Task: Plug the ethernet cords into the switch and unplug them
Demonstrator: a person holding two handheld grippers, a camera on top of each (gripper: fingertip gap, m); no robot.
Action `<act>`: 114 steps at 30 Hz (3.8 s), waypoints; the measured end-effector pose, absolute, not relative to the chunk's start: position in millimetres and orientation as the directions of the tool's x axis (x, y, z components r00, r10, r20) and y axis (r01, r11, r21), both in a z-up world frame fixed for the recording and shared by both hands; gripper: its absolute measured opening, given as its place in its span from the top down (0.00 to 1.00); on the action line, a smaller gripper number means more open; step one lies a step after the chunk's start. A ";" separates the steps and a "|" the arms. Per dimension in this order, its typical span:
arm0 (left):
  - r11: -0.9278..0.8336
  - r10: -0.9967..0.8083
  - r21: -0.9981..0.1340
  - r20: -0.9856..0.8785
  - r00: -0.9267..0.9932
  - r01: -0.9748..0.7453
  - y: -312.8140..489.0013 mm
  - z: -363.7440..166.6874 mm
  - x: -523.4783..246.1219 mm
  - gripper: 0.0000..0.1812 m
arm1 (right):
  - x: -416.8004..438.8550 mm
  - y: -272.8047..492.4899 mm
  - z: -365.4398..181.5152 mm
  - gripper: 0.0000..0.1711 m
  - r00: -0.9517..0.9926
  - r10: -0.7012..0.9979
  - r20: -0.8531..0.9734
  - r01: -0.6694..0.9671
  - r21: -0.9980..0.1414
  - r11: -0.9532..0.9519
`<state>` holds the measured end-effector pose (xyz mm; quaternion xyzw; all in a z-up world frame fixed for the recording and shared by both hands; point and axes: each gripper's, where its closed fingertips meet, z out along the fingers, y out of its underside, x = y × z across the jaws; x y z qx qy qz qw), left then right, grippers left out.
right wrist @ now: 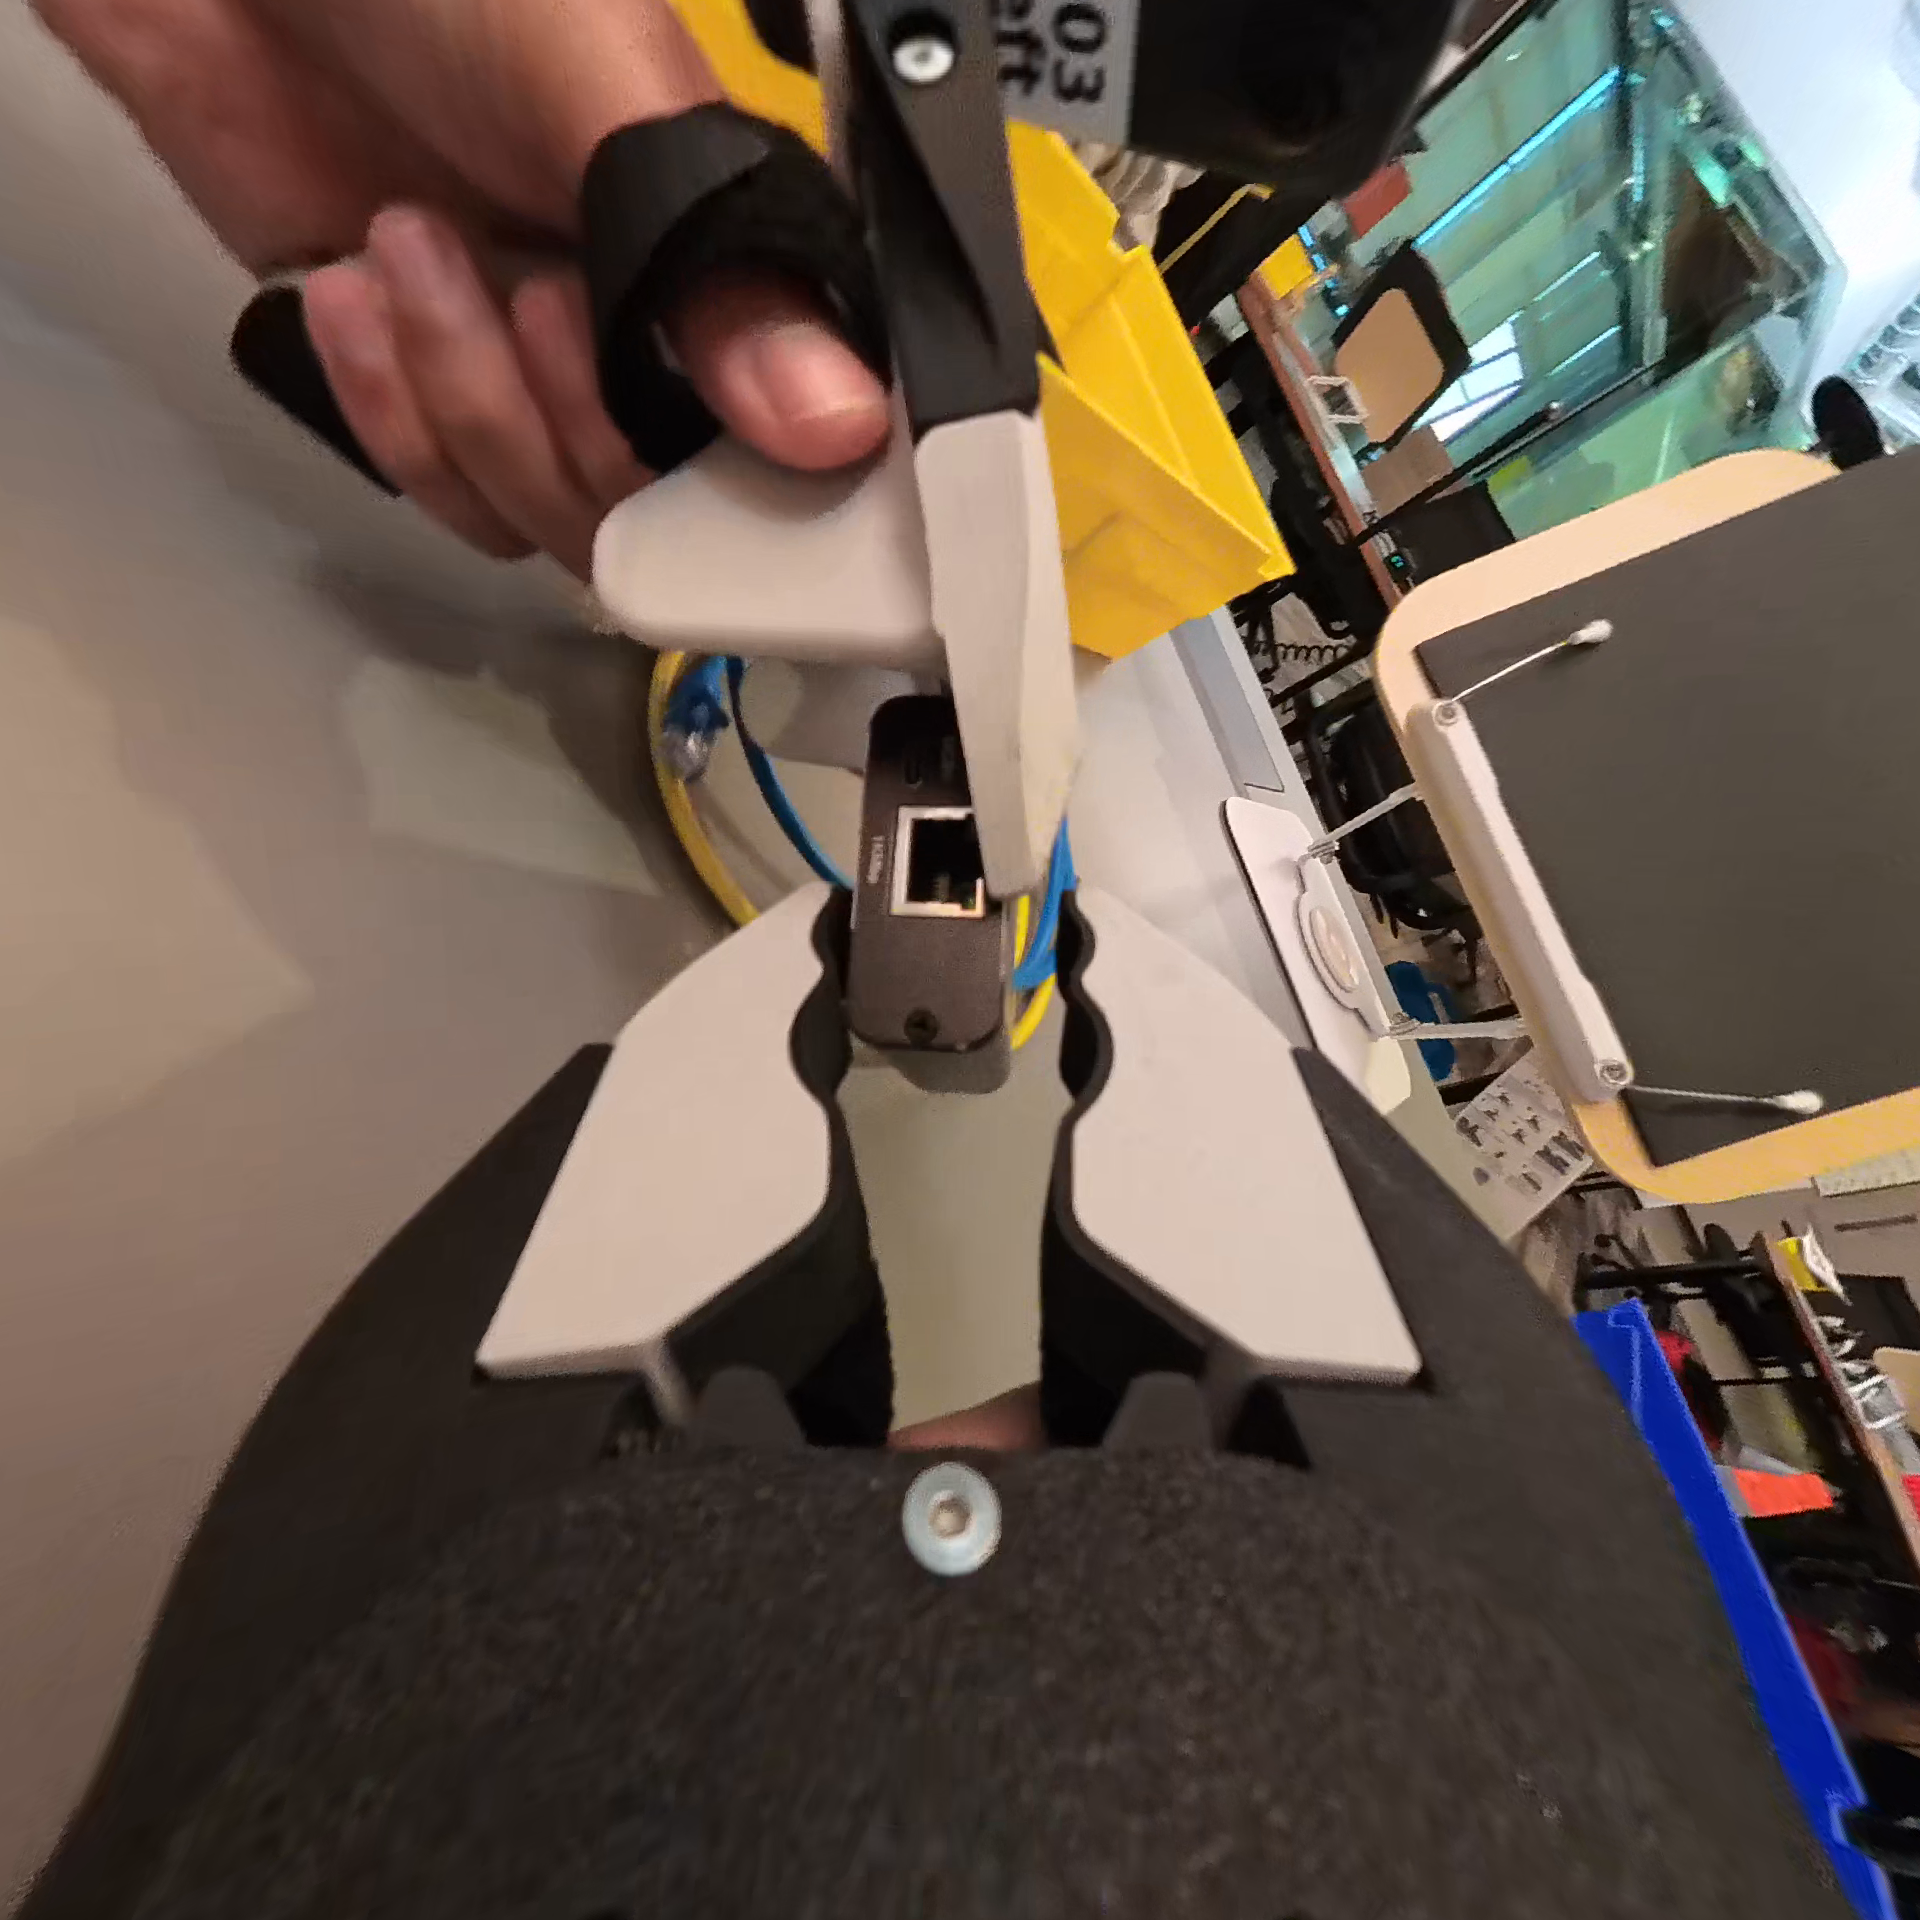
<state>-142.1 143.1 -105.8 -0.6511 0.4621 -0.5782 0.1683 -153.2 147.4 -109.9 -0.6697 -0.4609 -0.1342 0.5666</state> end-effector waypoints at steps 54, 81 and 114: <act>0.249 -0.954 -0.285 -0.238 -0.183 -0.925 373.8 -189.1 -282.8 0.91 | -53.8 268.9 -142.4 0.84 0.547 0.213 0.810 0.834 -0.549 -0.055; -0.122 -0.948 -0.519 -0.192 0.254 -0.846 203.8 -148.5 -211.4 0.94 | -64.4 258.3 -127.3 0.85 0.536 0.179 0.825 0.833 -0.552 0.050; 0.045 -0.883 -0.640 -0.384 0.269 -0.767 217.2 -150.1 -207.3 0.98 | -70.8 258.3 -133.7 0.85 0.532 0.249 0.809 0.831 -0.555 0.028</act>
